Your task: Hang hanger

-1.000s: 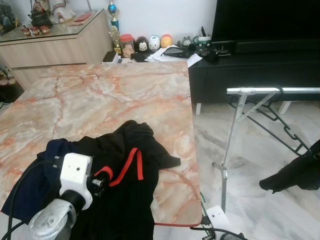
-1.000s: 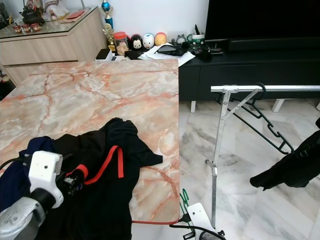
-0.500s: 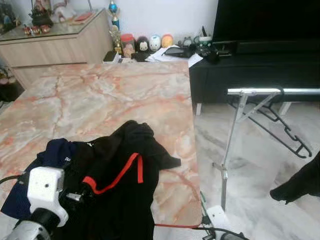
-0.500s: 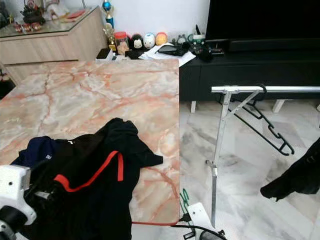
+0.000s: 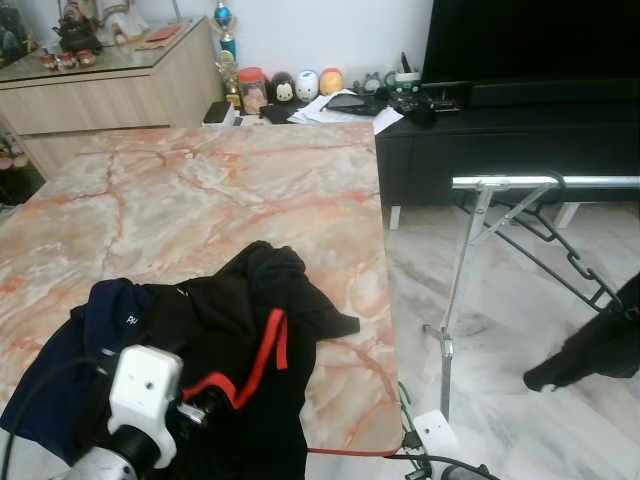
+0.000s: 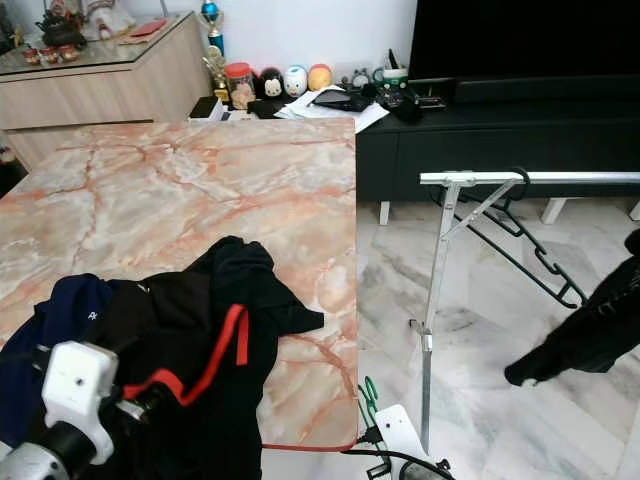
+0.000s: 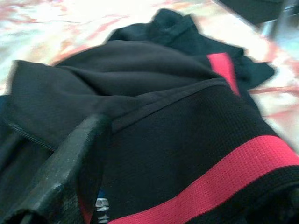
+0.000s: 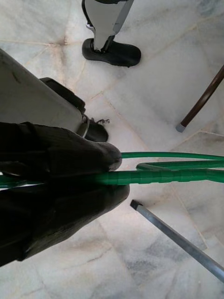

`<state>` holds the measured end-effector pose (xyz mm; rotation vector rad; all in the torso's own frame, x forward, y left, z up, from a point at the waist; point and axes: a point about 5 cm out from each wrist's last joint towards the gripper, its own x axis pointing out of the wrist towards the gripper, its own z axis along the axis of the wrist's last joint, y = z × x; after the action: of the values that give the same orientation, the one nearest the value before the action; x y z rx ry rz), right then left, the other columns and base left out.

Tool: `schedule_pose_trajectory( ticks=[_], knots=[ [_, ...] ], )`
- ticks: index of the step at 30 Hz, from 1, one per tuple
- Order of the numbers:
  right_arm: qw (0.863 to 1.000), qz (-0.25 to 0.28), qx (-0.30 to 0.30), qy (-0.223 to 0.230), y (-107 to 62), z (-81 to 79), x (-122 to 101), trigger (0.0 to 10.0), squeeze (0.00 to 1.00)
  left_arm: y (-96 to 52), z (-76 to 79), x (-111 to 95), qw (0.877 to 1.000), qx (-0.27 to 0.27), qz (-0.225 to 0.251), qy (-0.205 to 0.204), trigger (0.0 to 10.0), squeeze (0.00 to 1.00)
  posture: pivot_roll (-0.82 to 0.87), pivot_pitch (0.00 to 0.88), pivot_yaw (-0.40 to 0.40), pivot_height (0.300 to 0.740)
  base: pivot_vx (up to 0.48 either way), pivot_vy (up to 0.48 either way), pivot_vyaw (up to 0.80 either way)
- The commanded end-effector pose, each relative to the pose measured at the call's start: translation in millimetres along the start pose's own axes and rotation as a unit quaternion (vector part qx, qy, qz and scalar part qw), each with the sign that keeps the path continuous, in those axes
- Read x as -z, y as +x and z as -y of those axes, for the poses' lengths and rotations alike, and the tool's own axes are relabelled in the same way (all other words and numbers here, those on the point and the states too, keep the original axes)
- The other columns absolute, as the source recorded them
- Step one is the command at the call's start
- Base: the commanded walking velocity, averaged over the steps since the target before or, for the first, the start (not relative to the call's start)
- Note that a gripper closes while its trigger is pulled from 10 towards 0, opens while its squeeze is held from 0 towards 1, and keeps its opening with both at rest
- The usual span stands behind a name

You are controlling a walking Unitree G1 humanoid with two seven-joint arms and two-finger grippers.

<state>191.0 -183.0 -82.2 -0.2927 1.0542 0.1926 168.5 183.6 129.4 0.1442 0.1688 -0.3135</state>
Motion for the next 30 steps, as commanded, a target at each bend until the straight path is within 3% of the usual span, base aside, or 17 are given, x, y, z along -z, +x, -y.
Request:
schedule_pose_trajectory(
  ticks=[1,4,11,14,30],
  knots=[
    [1.000,0.005,-0.004,-0.004,0.6,-2.8,-4.6,10.0,0.00,1.2,-11.2,2.4,0.999,-0.043,0.001,0.018,10.0,0.00,0.03,0.000,0.059,0.740,0.000,0.000,0.00],
    [1.000,0.006,-0.004,-0.004,0.6,-3.0,-4.7,10.0,0.00,5.7,-20.2,7.6,0.994,-0.108,0.015,-0.004,10.0,0.00,0.03,0.000,0.059,0.740,0.000,0.000,0.00],
    [1.000,0.006,-0.004,-0.004,0.6,-3.0,-4.7,10.0,0.00,7.4,-20.9,12.6,0.992,-0.126,0.016,-0.001,10.0,0.00,0.03,0.000,0.059,0.740,0.000,0.000,0.00],
    [1.000,0.006,-0.002,-0.001,0.6,-3.0,-4.0,10.0,0.00,4.0,-15.6,24.2,0.988,-0.146,0.019,-0.042,10.0,0.00,0.02,0.000,0.061,0.740,-0.096,0.000,0.00],
    [1.000,0.005,-0.004,-0.004,0.5,-3.2,-2.9,10.0,0.00,9.9,-11.1,22.8,0.988,-0.138,0.040,-0.050,10.0,0.00,0.02,0.000,0.062,0.740,-0.306,0.000,0.00]
  ],
)
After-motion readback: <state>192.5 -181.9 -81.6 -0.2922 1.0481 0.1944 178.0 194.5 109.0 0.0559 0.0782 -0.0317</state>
